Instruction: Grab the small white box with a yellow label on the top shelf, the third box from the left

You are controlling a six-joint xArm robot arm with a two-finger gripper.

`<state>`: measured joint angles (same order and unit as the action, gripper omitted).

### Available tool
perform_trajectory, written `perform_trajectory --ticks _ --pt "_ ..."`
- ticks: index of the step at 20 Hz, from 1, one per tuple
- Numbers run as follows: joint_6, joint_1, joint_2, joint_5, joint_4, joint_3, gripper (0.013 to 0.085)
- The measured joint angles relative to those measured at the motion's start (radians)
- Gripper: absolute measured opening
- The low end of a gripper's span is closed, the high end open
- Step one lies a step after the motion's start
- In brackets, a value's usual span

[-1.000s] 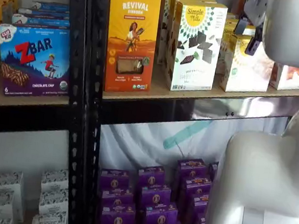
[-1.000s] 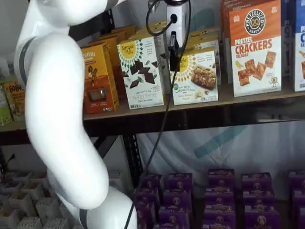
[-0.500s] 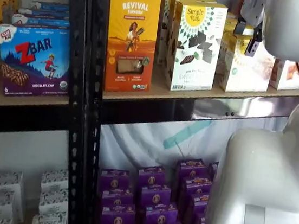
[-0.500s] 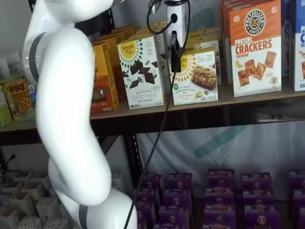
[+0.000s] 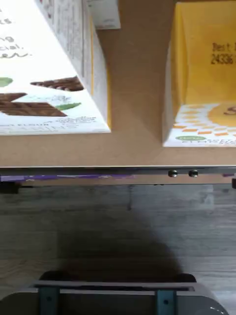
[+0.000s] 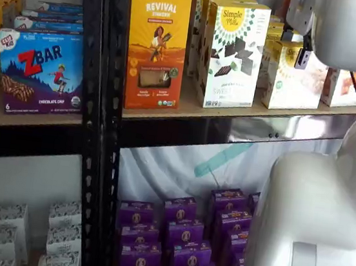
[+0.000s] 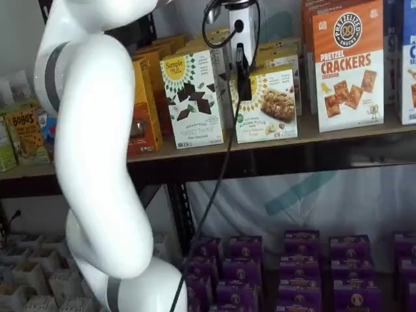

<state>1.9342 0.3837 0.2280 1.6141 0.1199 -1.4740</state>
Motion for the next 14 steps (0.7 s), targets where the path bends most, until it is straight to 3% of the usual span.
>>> perform_trajectory --ticks 12,14 --pt "-0.007 -0.012 -0.008 -0.004 -0.03 0.001 0.085" --pt "-0.007 -0.012 -0.011 0.002 -0.029 -0.002 0.077"
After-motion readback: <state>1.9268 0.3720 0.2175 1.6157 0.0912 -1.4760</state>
